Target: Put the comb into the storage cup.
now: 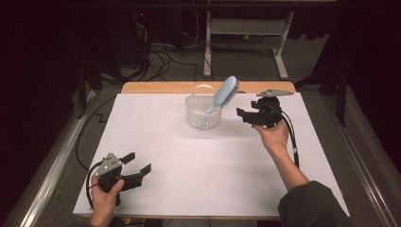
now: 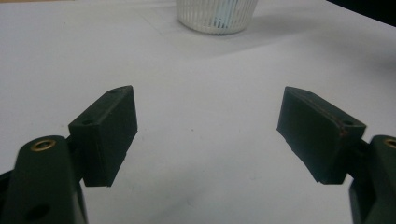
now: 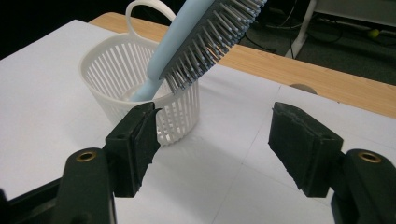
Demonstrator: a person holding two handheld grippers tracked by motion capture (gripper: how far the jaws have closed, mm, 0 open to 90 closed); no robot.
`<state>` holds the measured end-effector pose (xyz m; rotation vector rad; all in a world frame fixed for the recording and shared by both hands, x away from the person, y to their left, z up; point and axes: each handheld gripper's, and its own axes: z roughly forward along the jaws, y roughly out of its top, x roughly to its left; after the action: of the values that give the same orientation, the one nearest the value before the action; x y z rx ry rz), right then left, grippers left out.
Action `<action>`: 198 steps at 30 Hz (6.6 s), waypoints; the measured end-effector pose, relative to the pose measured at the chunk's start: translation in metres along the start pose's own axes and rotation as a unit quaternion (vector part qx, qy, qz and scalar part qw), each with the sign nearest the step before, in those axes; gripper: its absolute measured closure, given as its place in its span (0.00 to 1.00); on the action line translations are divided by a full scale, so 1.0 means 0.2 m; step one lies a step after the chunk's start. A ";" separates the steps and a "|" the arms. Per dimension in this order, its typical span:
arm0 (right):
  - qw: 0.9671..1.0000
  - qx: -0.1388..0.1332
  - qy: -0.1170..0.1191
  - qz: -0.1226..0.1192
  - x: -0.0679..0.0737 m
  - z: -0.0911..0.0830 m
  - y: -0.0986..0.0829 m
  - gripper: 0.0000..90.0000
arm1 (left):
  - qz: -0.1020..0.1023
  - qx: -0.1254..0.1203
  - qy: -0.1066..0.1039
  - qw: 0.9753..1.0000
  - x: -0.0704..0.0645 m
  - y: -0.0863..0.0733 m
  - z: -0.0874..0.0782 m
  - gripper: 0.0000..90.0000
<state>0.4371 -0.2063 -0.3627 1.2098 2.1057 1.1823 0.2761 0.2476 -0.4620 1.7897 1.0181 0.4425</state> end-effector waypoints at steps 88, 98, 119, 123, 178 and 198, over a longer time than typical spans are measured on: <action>0.999 -0.034 0.024 -0.005 -0.01 -0.29 -0.17 0.35 | 0.011 -0.002 -0.006 1.000 -0.01 0.02 0.03 0.23; 0.999 -0.043 0.020 -0.002 -0.04 -0.35 -0.21 0.35 | 0.010 -0.003 -0.004 1.000 -0.01 0.01 0.01 0.23; 0.998 -0.059 0.021 0.003 -0.06 -0.44 -0.28 0.34 | 0.009 -0.003 -0.004 1.000 -0.01 0.01 0.02 0.23; 0.998 -0.060 0.021 0.003 -0.06 -0.45 -0.28 0.34 | 0.009 -0.003 -0.004 1.000 -0.01 0.01 0.02 0.23; 0.996 -0.088 0.028 0.019 -0.06 -0.62 -0.43 0.34 | 0.014 -0.005 -0.007 1.000 -0.01 0.02 0.01 0.23; 0.995 -0.094 0.023 0.026 -0.07 -0.70 -0.49 0.34 | 0.015 -0.005 -0.007 1.000 -0.01 0.02 0.01 0.23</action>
<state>0.2997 -0.3071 -0.3703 1.1669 1.9555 1.4098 0.2777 0.2435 -0.4599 1.7996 0.9793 0.4525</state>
